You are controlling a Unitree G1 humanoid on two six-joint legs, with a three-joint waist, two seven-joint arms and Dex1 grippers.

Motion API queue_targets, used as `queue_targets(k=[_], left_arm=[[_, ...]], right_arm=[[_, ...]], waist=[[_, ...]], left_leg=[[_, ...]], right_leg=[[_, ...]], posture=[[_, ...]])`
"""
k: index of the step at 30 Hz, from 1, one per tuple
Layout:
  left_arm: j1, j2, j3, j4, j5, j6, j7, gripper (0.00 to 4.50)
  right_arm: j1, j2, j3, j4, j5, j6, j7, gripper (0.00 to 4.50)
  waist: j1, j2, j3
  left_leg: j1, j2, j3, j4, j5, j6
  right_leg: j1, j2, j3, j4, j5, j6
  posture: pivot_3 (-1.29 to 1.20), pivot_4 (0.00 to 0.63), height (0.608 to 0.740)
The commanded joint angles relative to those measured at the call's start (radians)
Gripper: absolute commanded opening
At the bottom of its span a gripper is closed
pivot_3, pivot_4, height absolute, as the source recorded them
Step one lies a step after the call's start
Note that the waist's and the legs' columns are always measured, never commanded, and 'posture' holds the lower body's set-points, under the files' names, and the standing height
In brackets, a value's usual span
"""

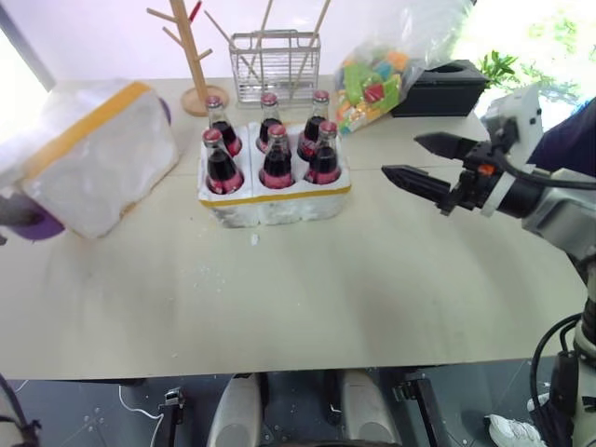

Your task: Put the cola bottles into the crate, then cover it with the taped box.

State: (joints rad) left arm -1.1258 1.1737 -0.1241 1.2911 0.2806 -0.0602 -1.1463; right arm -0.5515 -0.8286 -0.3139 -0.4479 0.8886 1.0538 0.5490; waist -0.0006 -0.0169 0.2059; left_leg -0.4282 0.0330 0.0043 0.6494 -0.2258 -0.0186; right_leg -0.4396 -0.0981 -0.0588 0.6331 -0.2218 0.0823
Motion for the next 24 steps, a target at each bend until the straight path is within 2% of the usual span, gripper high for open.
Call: queue_targets(k=[1,5,9,13,15,21,24], left_arm=[[-0.062,-0.027,0.091,-0.087,-0.08,-0.159,0.138,0.72],[-0.037,-0.104,0.165,-0.244,-0.156,-0.341,0.238,0.72],[0.035,-0.15,0.17,-0.498,-0.133,-0.508,0.371,0.72],[0.092,-0.133,0.092,-0.736,0.115,-0.576,0.559,0.72],[0.125,-0.119,0.057,-0.812,0.233,-0.554,0.619,0.72],[0.195,-0.149,0.005,-0.947,0.411,-0.459,0.721,0.72],[0.23,-0.171,-0.006,-0.996,0.457,-0.399,0.747,0.72]], right_arm=[[0.009,-0.038,-0.028,-0.018,-0.023,-0.018,-0.008,4.5],[0.001,-0.033,-0.049,0.01,-0.012,-0.014,-0.027,4.5],[0.021,-0.036,-0.056,0.001,-0.005,-0.015,-0.026,4.5],[0.039,-0.017,-0.059,-0.016,-0.005,-0.022,-0.053,4.5],[0.037,0.003,-0.071,-0.019,0.015,-0.013,-0.08,4.5],[0.054,0.021,-0.108,-0.034,0.05,-0.006,-0.123,4.5],[0.055,0.024,-0.118,-0.032,0.064,-0.008,-0.142,4.5]], waist=[[0.008,-0.001,0.0],[0.015,-0.001,0.0],[0.012,-0.001,0.0],[0.007,-0.001,0.0],[0.006,-0.001,0.0],[0.012,-0.001,-0.001],[0.014,-0.001,-0.001]], left_leg=[[0.0,0.0,0.0,0.001,0.0,0.0],[-0.001,0.0,0.0,0.003,0.0,0.0],[-0.001,0.0,0.001,0.003,0.0,0.0],[0.0,-0.001,0.002,0.002,0.0,0.0],[0.002,-0.001,0.004,0.002,0.0,0.0],[0.002,0.0,0.004,0.002,0.0,0.0],[0.002,-0.001,0.004,0.002,0.0,0.0]], right_leg=[[0.0,0.0,0.0,0.0,0.0,0.0],[0.001,0.0,0.001,-0.001,0.002,0.002],[0.002,0.0,0.002,-0.002,0.003,0.003],[0.001,0.0,0.003,-0.001,0.003,0.003],[0.002,0.0,0.004,-0.001,0.003,0.003],[0.002,0.001,0.004,-0.001,0.003,0.003],[0.002,0.001,0.004,-0.001,0.004,0.003]], posture=[[0.0,0.15,0.74],[0.0,0.15,0.74],[0.0,0.15,0.74],[0.0,0.15,0.74],[0.0,0.15,0.74],[0.0,0.15,0.74],[0.0,0.15,0.74]])
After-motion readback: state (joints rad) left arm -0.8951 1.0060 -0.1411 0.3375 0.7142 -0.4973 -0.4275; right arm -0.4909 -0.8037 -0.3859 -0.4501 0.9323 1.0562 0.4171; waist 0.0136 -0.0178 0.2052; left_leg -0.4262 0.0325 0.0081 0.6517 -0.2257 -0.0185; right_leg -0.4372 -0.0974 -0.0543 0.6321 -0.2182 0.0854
